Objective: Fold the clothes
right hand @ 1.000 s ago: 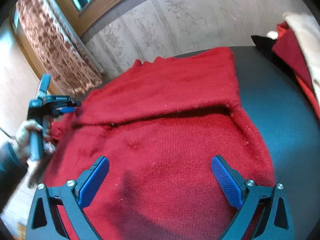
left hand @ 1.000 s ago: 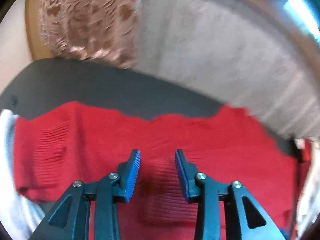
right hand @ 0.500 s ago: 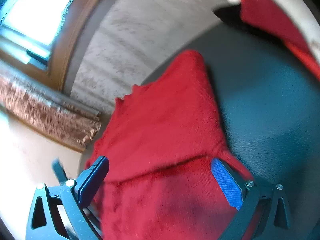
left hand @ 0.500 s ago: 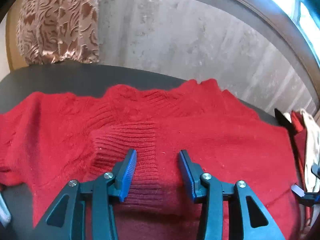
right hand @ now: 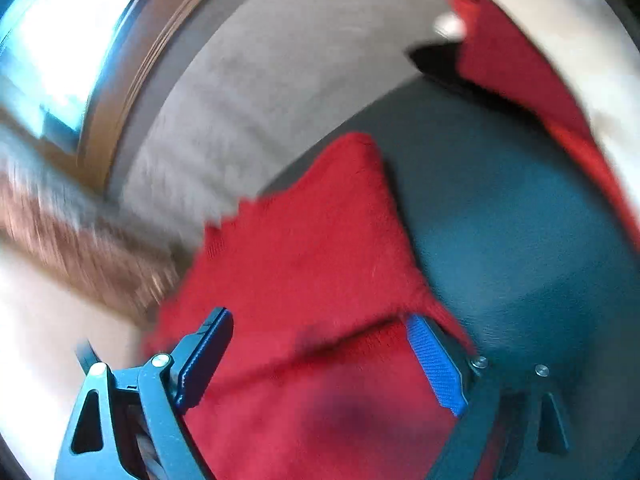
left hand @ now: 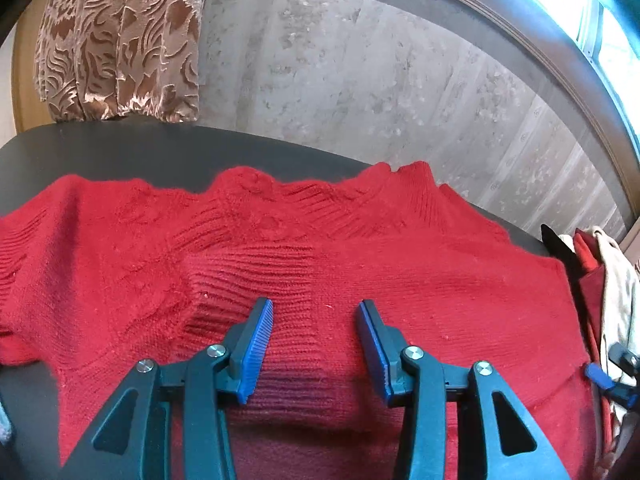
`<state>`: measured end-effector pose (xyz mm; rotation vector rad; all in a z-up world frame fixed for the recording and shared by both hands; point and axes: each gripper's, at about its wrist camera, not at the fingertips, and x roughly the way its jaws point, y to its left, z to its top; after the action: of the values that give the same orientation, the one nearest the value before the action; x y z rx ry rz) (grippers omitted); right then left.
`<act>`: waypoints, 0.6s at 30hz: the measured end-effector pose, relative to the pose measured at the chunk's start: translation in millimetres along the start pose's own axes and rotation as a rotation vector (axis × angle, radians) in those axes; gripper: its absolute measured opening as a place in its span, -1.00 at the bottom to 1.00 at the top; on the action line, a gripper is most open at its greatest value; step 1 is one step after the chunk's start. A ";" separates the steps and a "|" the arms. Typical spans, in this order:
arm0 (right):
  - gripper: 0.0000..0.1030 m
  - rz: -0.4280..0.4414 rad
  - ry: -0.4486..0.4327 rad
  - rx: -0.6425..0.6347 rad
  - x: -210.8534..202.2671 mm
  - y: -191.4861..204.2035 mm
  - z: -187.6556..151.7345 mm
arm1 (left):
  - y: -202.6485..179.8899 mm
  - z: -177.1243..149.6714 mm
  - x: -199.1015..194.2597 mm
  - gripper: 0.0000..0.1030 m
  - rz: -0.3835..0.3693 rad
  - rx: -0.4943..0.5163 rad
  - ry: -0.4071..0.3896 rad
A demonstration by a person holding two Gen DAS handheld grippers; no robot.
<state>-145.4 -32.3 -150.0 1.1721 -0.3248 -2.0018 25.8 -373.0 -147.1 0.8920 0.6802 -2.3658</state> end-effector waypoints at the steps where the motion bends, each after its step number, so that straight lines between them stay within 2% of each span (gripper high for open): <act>1: 0.74 -0.034 -0.005 -0.083 -8.6 8.3 1.0 | -0.2 0.1 -0.2 -0.12 -0.001 0.000 -0.001; 3: 0.74 -0.078 -0.030 -0.179 -22.5 17.5 9.2 | -0.2 0.1 -0.4 -0.11 -0.003 -0.002 -0.002; 5: 0.74 -0.090 -0.057 -0.195 -28.5 17.0 27.2 | 0.2 0.1 -0.5 -0.11 -0.007 -0.005 -0.005; 7: 0.75 -0.100 -0.049 -0.184 -15.6 13.3 48.5 | 0.5 0.5 -0.8 -0.11 -0.011 -0.008 -0.006; 12: 0.74 -0.158 0.073 -0.074 42.4 -15.4 88.8 | 1.6 0.8 -0.4 -0.11 -0.021 -0.017 -0.009; 14: 0.62 -0.172 0.092 -0.070 60.4 -16.3 94.2 | 1.7 1.0 -0.3 -0.11 -0.023 -0.019 -0.010; 15: 0.32 -0.182 0.097 -0.083 65.9 -14.7 94.3 | 2.2 1.3 -0.3 -0.11 -0.025 -0.021 -0.010; 16: -0.24 -0.194 0.103 -0.108 70.4 -10.3 93.2 | 2.4 1.6 -0.4 -0.11 -0.026 -0.021 -0.010; 17: -0.53 -0.208 0.102 -0.135 72.7 -5.2 91.8 | 2.4 1.9 -0.8 -0.11 -0.027 -0.022 -0.010; 18: -0.73 -0.226 0.082 -0.171 68.9 2.0 89.5 | 2.4 2.0 -1.5 -0.11 -0.027 -0.022 -0.010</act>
<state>-237.0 -98.1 -143.4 1.2215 0.0222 -2.1189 27.3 -375.6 -145.3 0.8657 0.7175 -2.3807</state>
